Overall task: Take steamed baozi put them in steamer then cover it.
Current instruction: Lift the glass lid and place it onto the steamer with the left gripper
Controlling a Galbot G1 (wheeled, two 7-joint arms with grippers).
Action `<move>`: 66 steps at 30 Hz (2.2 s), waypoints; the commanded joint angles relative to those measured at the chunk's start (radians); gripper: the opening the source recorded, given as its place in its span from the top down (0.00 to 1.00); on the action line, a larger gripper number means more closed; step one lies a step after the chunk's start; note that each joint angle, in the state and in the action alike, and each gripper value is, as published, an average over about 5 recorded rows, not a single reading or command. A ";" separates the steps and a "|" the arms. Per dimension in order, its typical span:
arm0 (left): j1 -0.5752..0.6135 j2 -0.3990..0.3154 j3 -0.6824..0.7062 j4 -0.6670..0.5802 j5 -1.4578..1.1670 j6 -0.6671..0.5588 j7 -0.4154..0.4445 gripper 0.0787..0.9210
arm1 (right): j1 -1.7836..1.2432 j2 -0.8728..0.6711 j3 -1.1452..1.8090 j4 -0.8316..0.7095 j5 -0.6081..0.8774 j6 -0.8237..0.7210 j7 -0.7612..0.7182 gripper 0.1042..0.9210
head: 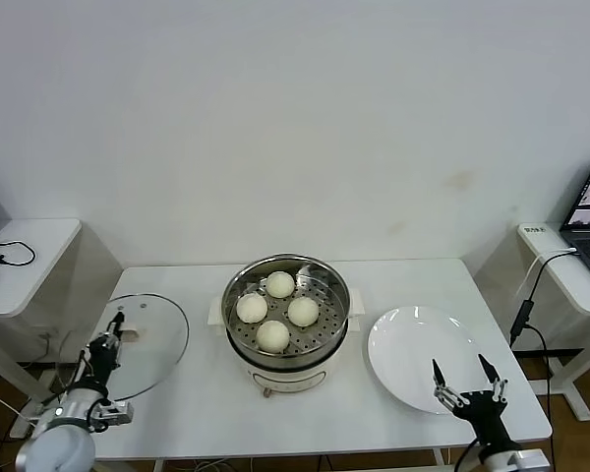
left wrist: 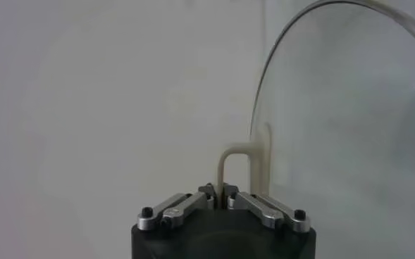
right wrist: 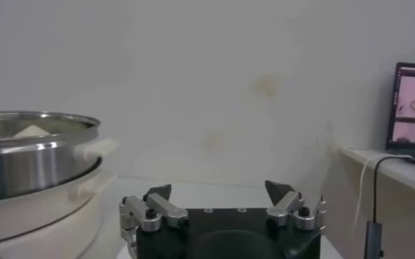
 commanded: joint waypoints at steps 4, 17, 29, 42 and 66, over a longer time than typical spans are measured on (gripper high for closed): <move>0.042 0.074 0.009 -0.365 -0.223 0.202 0.123 0.94 | 0.013 0.012 -0.011 -0.016 -0.040 0.004 -0.002 0.12; -0.256 0.229 0.449 -0.346 -0.289 0.401 0.122 0.94 | 0.018 0.077 -0.030 -0.058 -0.242 0.051 0.008 0.12; -0.487 0.071 0.663 -0.322 0.008 0.542 0.352 0.94 | 0.039 0.123 -0.085 -0.079 -0.305 0.044 0.023 0.12; -0.582 -0.105 0.782 -0.209 0.199 0.553 0.482 0.94 | 0.045 0.155 -0.119 -0.095 -0.357 0.054 0.028 0.12; -0.536 -0.300 0.797 -0.063 0.251 0.548 0.414 0.94 | 0.038 0.135 -0.128 -0.092 -0.347 0.058 0.028 0.12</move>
